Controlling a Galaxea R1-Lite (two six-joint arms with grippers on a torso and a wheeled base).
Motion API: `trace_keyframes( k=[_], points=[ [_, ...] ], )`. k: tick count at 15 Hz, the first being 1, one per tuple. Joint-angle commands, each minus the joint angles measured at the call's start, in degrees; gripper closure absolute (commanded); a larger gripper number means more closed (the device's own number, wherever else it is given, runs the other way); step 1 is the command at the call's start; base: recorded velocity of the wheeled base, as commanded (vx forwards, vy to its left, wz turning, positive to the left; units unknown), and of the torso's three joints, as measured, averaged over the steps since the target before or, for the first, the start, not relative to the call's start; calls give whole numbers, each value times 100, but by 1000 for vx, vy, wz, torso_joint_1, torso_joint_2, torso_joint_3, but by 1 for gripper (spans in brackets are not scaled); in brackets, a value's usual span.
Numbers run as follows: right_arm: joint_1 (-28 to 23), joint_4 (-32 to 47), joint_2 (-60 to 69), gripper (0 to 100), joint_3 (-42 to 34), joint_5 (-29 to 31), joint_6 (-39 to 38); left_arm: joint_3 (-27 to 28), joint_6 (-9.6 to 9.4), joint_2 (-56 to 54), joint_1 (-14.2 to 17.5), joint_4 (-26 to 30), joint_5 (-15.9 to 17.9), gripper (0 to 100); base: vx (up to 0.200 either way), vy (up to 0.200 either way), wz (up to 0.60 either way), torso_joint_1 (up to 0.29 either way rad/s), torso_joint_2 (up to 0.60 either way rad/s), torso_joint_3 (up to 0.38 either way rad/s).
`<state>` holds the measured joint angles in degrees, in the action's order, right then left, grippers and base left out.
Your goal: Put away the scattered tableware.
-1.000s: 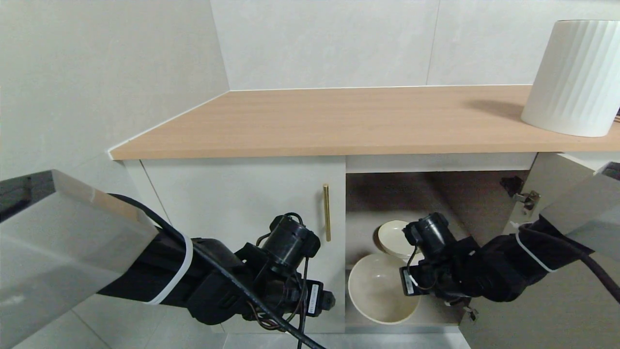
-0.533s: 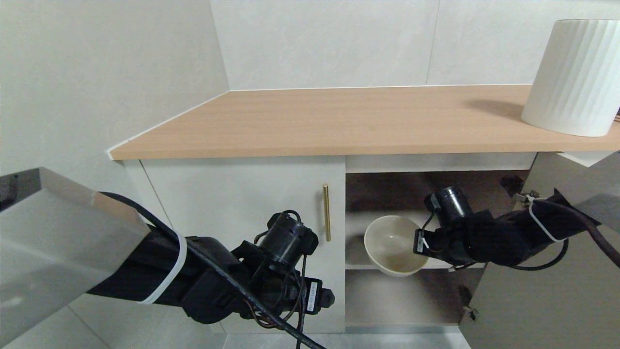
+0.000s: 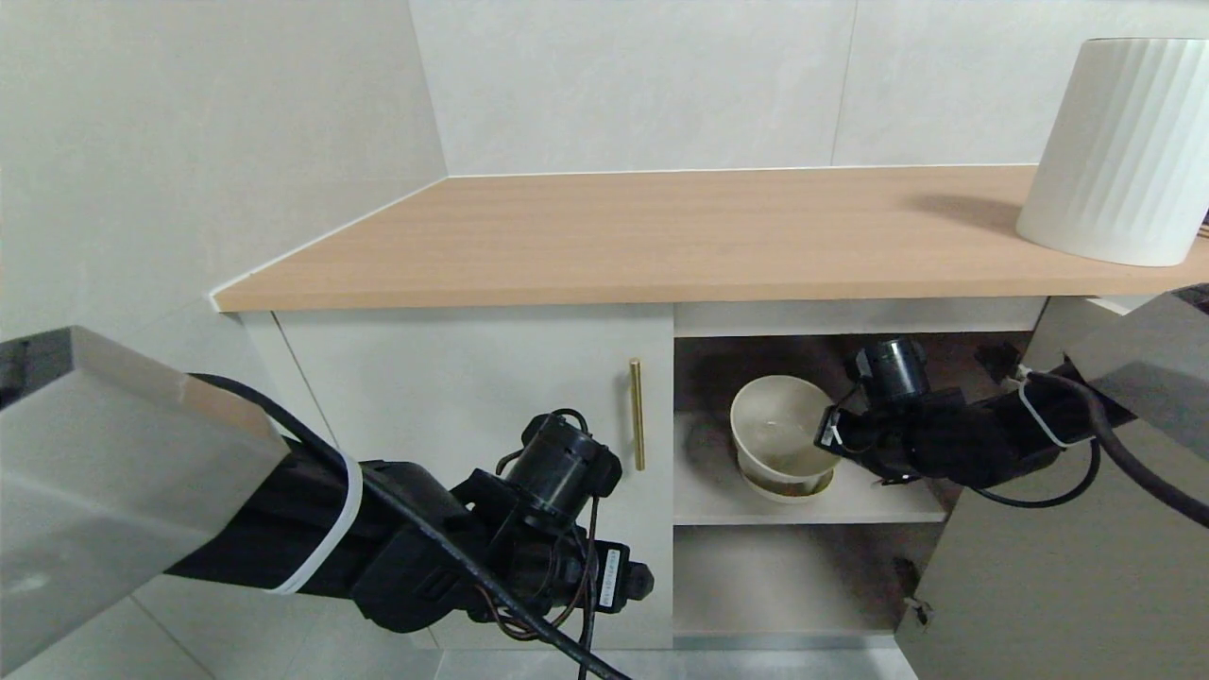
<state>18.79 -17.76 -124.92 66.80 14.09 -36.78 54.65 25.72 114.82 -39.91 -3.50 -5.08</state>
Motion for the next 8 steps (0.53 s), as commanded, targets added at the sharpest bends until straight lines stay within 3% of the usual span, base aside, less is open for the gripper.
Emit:
trace_keyframes(
  k=[1, 8],
  points=[
    [-77, -61, -270, 100, 122, 41, -40, 2, 3, 5, 1, -2, -1, 0, 0, 0, 0, 0, 0, 0],
    [-253, -70, -639, 100, 333, 94, -57, 2, 3, 5, 10, -2, -1, 0, 0, 0, 0, 0, 0, 0]
  ],
)
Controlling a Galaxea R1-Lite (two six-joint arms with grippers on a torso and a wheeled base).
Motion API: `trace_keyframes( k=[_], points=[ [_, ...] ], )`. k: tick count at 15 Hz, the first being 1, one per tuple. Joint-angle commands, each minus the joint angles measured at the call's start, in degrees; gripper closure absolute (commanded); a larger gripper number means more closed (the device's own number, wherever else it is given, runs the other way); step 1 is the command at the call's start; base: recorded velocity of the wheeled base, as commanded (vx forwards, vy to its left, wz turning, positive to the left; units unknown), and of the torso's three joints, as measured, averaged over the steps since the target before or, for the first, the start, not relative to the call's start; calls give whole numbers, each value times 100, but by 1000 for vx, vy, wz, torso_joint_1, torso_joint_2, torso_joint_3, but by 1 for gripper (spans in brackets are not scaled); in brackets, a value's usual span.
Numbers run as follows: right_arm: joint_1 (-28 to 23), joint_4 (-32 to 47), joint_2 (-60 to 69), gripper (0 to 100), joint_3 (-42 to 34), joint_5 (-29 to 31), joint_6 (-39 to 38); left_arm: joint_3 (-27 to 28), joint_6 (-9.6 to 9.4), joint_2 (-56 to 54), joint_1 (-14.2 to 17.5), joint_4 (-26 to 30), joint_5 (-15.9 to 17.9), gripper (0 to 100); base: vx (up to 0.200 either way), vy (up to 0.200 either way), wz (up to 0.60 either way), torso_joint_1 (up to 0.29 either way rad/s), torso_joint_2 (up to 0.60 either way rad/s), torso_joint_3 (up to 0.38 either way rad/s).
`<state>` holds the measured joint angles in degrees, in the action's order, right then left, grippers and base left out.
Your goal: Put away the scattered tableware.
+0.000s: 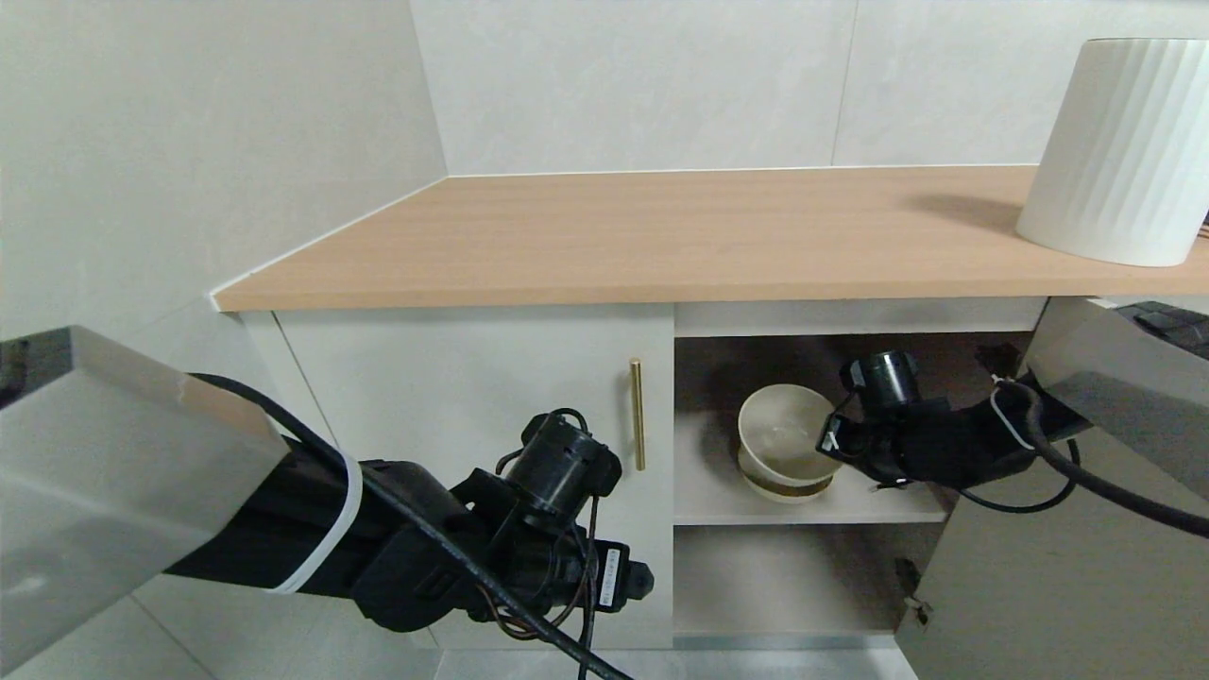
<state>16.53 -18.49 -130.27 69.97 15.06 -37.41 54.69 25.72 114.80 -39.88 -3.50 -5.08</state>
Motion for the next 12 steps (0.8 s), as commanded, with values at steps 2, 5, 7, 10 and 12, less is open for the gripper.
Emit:
trace_keyframes(
  k=[2, 5, 7, 10, 12],
  points=[
    [-27, 4, -183, 100, 25, -3, 15, -2, 3, 7, 6, -2, -1, 0, 0, 0, 0, 0, 0, 0],
    [-27, 4, -315, 100, 104, -3, 15, -2, 3, 7, 6, -2, -1, 0, 0, 0, 0, 0, 0, 0],
    [-27, -5, -333, 100, 131, -3, 6, -2, 3, -1, 6, -2, -1, 0, 0, 0, 0, 0, 0, 0],
    [-27, -5, -368, 100, 201, -3, 6, -2, 3, -19, 6, -2, -1, 0, 0, 0, 0, 0, 0, 0],
    [-27, -5, -394, 100, 210, -3, 6, 7, 3, -19, 6, -2, -1, 0, 0, 0, 0, 0, 0, 0]
  ],
)
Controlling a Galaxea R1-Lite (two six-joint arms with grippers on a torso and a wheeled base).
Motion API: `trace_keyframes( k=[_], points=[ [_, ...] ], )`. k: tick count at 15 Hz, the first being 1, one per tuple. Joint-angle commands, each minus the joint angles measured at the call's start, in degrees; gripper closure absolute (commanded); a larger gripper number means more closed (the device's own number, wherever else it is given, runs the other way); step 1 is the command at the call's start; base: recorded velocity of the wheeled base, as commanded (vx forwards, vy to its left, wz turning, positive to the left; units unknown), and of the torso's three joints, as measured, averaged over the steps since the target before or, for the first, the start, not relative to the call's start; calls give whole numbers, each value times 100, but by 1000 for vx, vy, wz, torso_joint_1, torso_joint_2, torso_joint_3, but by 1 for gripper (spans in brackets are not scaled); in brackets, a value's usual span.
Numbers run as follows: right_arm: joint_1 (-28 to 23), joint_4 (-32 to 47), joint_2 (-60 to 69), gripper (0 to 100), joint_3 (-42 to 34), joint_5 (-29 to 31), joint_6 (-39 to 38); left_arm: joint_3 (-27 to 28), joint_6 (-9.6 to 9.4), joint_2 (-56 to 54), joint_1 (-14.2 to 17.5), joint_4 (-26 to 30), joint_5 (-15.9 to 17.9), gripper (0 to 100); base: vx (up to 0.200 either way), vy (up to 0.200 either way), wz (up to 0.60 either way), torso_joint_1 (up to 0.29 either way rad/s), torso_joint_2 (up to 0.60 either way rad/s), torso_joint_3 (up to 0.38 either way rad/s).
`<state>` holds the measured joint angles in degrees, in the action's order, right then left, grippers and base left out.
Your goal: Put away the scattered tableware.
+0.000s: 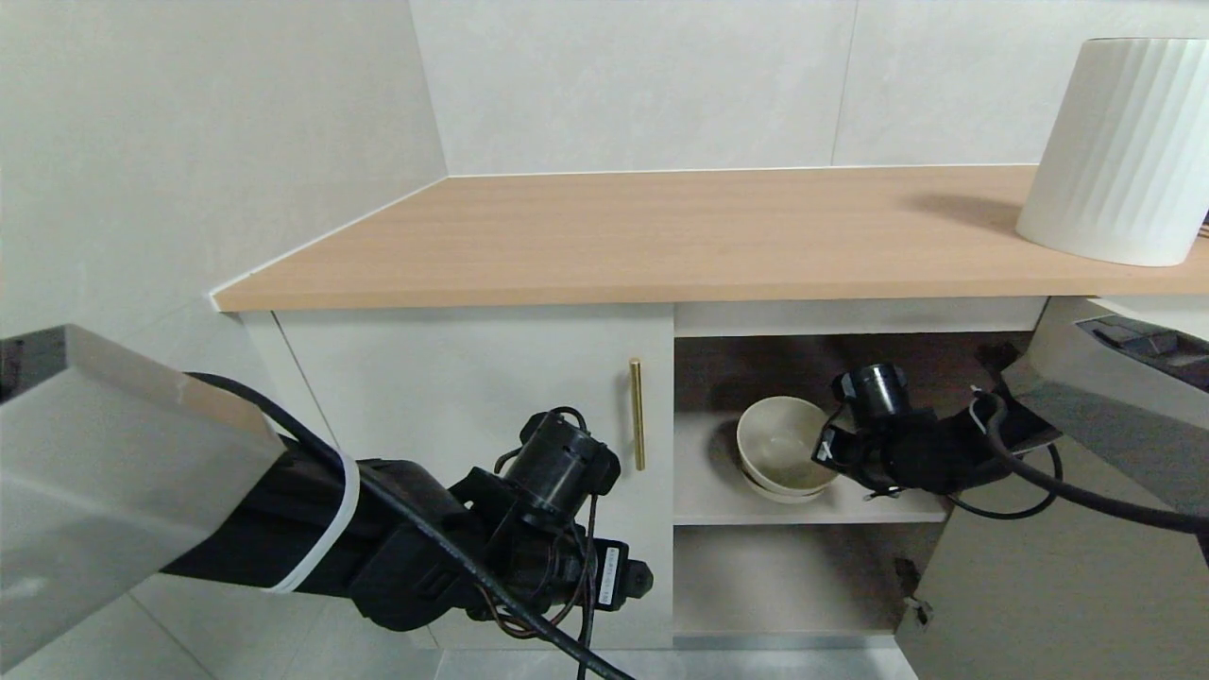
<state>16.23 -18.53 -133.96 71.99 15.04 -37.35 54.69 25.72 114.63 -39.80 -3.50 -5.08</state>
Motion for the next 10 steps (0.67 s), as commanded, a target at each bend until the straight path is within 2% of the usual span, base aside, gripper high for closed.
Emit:
trace_keyframes(
  k=[1, 3, 4, 10],
  points=[
    [3, -2, -33, 100, 8, -1, 0, 7, 3, -2, -1, -2, -1, 0, 0, 0, 0, 0, 0, 0],
    [-5, -2, -51, 100, 17, -1, 9, -2, 3, -2, -1, 7, -1, 0, 0, 0, 0, 0, 0, 0],
    [3, -2, -60, 0, 26, -1, 9, 7, 3, -2, -1, -2, -1, 0, 0, 0, 0, 0, 0, 0],
    [3, 7, -7, 0, 0, -1, 9, 7, 3, -11, 25, -2, -1, 0, 0, 0, 0, 0, 0, 0]
  ],
)
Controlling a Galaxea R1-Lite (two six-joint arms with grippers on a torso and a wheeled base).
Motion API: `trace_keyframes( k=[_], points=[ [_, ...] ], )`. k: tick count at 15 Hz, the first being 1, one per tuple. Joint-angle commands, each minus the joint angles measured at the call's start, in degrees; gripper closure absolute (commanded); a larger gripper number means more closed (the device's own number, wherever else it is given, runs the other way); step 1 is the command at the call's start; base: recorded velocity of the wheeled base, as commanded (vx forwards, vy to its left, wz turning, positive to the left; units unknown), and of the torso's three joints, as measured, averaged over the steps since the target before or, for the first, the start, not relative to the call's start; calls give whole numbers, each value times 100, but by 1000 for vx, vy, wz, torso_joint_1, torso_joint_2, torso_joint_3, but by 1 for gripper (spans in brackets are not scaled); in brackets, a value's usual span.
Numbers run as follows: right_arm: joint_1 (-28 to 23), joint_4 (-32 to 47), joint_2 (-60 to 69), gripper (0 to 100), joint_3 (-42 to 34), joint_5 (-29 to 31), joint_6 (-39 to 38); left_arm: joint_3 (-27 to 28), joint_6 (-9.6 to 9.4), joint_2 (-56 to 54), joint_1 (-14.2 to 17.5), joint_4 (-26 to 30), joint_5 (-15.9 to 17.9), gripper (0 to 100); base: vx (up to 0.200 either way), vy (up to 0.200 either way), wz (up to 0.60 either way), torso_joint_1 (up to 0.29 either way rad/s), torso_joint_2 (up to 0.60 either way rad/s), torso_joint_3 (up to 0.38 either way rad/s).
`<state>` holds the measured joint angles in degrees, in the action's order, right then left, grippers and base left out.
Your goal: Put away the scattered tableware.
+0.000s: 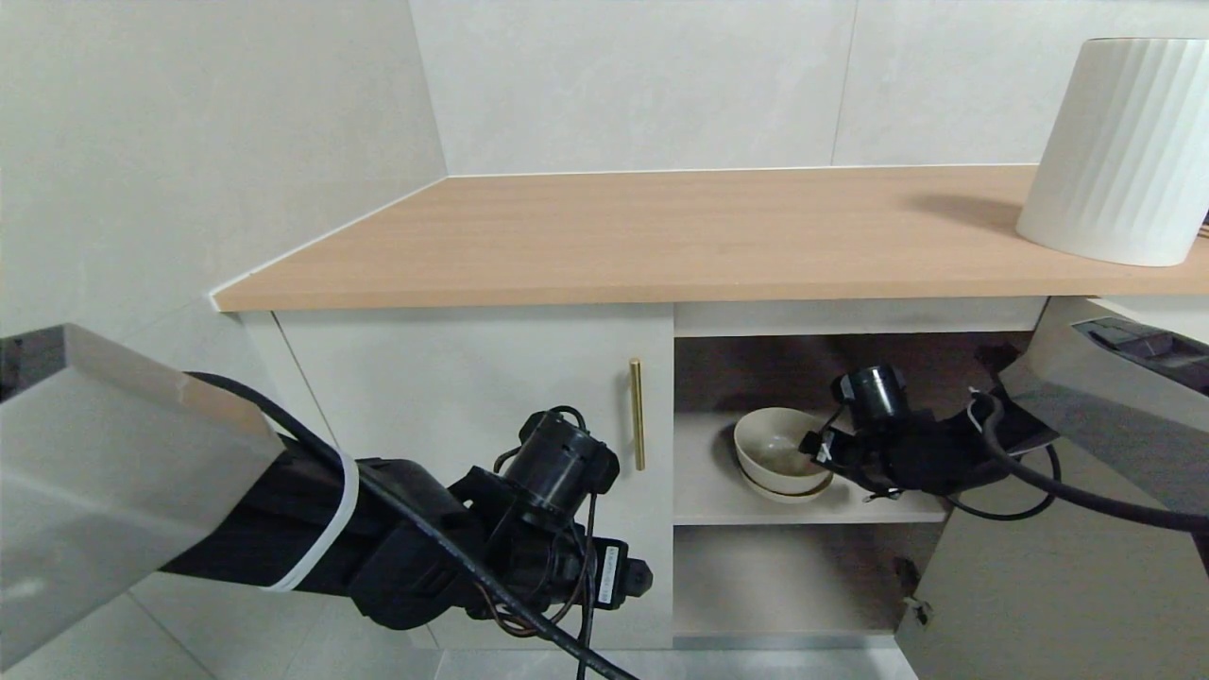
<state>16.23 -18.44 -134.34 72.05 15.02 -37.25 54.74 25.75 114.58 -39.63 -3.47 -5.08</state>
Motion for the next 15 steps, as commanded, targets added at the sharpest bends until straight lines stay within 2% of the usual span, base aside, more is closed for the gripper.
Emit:
trace_keyframes(
  k=[1, 3, 5, 6, 7, 8, 10, 12, 13, 14, 15],
  points=[
    [3, 16, 83, 0, -33, 1, -1, 2, 1, -50, 43, -4, -1, 0, 0, 0, 0, 0, 0, 0],
    [21, 34, 259, 0, -182, -8, 16, -7, 1, -269, 122, 5, -1, 0, 0, 0, 0, 0, 0, 0],
    [39, 113, 1112, 0, -806, -219, 298, -121, -43, -920, 254, 180, 7, 0, 0, 0, 0, 0, 0, 0],
    [47, 131, 1182, 0, -859, -254, 333, -130, -43, -964, 272, 198, 7, 0, 0, 0, 0, 0, 0, 0],
    [276, 412, 2149, 0, -1536, -632, 720, -411, -43, -1614, 430, 347, 25, 0, 0, 0, 0, 0, 0, 0],
    [425, 588, 2790, 0, -2089, -702, 746, -596, -43, -2045, 527, 391, 25, 0, 0, 0, 0, 0, 0, 0],
    [531, 755, 3643, 0, -2608, -764, 790, -877, -43, -2748, 544, 594, 16, 0, 0, 0, 0, 0, 0, 0],
    [610, 1212, 4504, 0, -2872, -851, 948, -1123, -35, -3381, 553, 822, 7, 0, 0, 0, 0, 0, 0, 0],
    [715, 1677, 5023, 0, -2924, -1018, 983, -1290, -35, -3785, 553, 892, -1, 0, 0, 0, 0, 0, 0, 0],
    [803, 2073, 5348, 0, -2916, -1124, 1001, -1422, -35, -4049, 606, 928, -1, 0, 0, 0, 0, 0, 0, 0],
    [917, 2345, 5568, 0, -2951, -1150, 1001, -1580, -43, -4172, 799, 928, -10, 0, 0, 0, 0, 0, 0, 0]
  ],
)
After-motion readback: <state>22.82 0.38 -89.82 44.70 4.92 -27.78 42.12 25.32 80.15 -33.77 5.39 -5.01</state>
